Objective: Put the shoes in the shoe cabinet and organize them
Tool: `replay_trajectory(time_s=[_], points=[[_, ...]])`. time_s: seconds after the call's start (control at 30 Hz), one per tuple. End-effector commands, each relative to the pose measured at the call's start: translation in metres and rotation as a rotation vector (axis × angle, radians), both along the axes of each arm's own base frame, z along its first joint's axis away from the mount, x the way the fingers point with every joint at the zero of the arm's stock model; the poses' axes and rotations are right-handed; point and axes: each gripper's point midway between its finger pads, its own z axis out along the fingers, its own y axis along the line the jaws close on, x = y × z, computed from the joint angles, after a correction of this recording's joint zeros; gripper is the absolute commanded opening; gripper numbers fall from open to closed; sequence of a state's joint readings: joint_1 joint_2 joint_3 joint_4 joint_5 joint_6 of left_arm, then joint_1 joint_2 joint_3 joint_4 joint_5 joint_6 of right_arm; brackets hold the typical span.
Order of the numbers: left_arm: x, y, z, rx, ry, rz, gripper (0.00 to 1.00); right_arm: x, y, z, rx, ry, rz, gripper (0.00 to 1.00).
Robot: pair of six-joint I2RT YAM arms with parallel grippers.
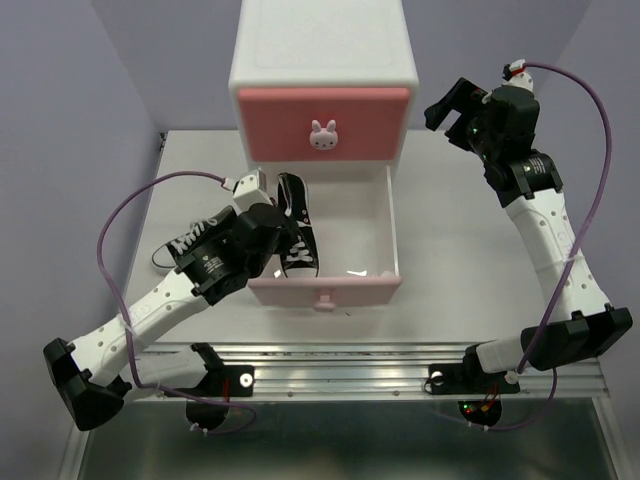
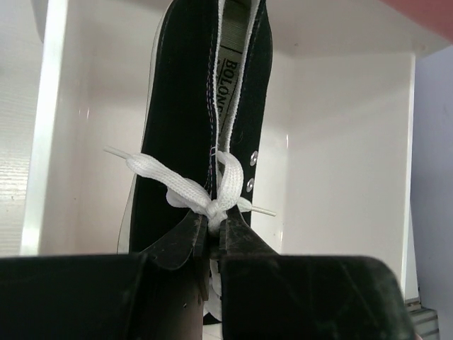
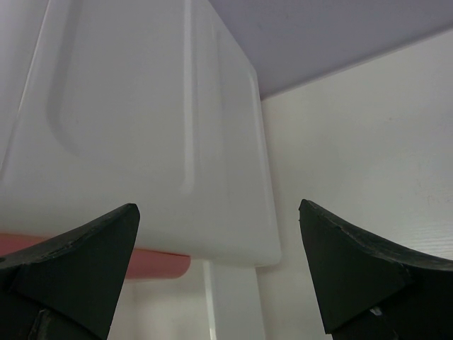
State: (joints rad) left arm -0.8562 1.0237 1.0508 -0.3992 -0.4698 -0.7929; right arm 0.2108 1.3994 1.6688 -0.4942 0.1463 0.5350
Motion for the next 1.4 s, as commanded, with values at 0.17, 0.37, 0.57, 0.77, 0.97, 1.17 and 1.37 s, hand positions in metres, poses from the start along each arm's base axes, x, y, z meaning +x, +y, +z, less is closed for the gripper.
replay_trajectory(time_s=[0.17, 0.37, 0.57, 0.77, 0.97, 1.17, 1.37], points=[[0.015, -0.01, 0.002, 0.078, -0.06, -0.03, 0.0, -0.002, 0.001, 0.021, -0.012, -0.072, 0.013, 1.0], [0.02, -0.009, -0.007, 0.19, -0.058, -0.06, 0.0, -0.002, -0.001, 0.018, -0.027, -0.066, 0.009, 1.0], [0.021, 0.011, -0.021, 0.237, -0.027, 0.008, 0.0, -0.001, -0.001, 0.015, -0.037, -0.061, 0.01, 1.0], [0.028, 0.015, -0.036, 0.31, -0.013, -0.012, 0.0, -0.002, -0.002, 0.014, -0.035, -0.058, 0.008, 1.0], [0.037, 0.021, -0.05, 0.321, 0.019, 0.007, 0.0, -0.004, -0.003, 0.013, -0.028, -0.056, 0.0, 1.0], [0.04, 0.019, -0.068, 0.367, 0.09, -0.02, 0.12, -0.004, -0.006, 0.016, -0.036, -0.064, -0.012, 1.0], [0.046, 0.01, -0.072, 0.397, 0.11, -0.054, 0.54, -0.002, -0.006, 0.014, -0.034, -0.058, -0.018, 1.0]])
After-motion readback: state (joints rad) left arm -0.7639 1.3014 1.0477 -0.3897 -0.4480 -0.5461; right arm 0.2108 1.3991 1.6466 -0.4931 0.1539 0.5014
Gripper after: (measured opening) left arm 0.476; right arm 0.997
